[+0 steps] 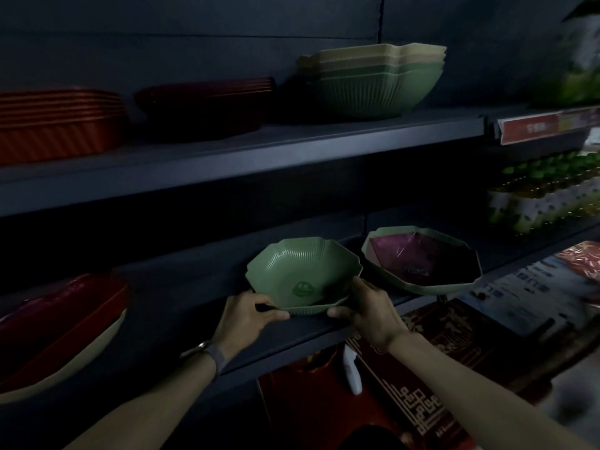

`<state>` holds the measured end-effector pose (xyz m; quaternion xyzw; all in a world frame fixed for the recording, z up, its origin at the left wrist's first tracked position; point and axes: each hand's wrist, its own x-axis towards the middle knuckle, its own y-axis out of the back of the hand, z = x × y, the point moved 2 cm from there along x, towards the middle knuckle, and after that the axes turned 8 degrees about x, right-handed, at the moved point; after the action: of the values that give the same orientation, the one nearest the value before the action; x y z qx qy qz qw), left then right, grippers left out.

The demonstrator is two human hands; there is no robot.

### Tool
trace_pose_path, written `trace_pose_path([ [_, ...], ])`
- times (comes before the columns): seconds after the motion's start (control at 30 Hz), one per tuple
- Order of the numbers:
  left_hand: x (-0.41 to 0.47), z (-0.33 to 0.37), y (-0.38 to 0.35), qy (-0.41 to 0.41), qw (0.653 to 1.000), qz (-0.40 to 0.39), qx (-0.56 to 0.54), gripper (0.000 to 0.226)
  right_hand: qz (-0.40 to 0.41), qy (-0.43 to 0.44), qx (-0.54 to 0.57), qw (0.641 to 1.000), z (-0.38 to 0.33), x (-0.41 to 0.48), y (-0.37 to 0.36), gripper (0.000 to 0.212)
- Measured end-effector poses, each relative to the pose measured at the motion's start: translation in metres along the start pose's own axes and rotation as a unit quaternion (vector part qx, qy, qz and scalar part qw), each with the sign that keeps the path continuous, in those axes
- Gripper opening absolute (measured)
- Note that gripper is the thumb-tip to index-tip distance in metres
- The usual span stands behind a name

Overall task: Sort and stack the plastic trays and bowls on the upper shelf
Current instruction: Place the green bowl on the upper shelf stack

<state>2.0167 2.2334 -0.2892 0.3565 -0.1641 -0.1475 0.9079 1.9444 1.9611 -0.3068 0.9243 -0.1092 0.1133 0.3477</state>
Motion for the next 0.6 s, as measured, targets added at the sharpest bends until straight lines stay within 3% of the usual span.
trace_pose_path([
  [0.27, -0.011, -0.001, -0.002, 0.016, 0.996, 0.04, -0.072, 0.023, 0.04, -0.034, 0.065, 0.996, -0.003, -0.009, 0.006, 0.047],
  [0.5, -0.03, 0.013, 0.008, -0.01, 0.993, 0.075, -0.088, 0.028, 0.077, 0.005, 0.096, 0.992, -0.03, -0.028, 0.026, 0.044],
  [0.6, -0.039, 0.021, 0.018, -0.013, 0.995, 0.068, -0.074, 0.044, 0.085, 0.019, 0.1, 0.991, -0.04, -0.038, 0.038, 0.047],
])
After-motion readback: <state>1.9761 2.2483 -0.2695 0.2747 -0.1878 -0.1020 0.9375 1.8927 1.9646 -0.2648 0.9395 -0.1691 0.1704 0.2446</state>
